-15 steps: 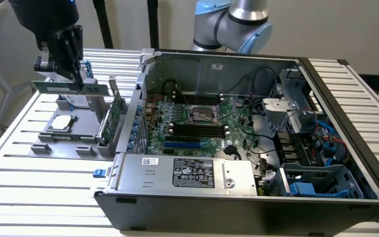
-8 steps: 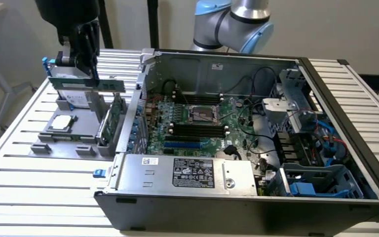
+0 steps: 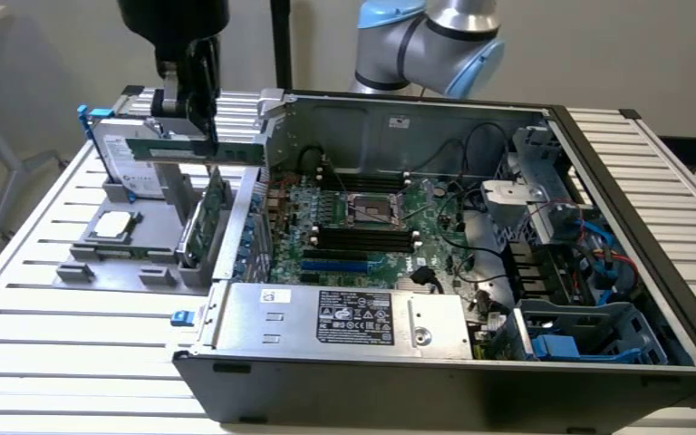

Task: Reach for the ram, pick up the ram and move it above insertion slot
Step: 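Pick up the ram and move it above insertion slot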

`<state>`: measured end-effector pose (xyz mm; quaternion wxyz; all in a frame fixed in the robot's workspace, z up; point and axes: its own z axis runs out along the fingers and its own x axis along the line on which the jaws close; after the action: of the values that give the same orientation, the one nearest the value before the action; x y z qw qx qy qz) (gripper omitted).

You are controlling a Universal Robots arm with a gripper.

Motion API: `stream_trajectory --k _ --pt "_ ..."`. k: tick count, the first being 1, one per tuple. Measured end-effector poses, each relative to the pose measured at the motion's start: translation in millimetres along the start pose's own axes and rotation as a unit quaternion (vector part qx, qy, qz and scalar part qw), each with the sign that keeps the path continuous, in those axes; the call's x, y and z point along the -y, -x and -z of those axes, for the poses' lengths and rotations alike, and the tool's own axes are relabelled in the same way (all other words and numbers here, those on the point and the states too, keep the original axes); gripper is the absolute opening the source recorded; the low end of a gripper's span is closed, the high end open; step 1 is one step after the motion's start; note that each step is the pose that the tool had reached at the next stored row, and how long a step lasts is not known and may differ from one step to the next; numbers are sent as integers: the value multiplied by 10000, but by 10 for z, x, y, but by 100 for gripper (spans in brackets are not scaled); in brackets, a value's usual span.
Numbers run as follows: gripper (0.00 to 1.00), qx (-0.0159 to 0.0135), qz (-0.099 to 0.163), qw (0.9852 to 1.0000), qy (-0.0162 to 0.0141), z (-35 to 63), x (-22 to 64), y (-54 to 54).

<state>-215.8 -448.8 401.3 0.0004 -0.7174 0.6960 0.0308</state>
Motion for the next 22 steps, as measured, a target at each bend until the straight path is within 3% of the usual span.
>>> stream_trajectory --k 7,22 --pt "14 36 2 10000 0 34 315 -9" --pt "14 168 7 9999 -4 65 996 -29"
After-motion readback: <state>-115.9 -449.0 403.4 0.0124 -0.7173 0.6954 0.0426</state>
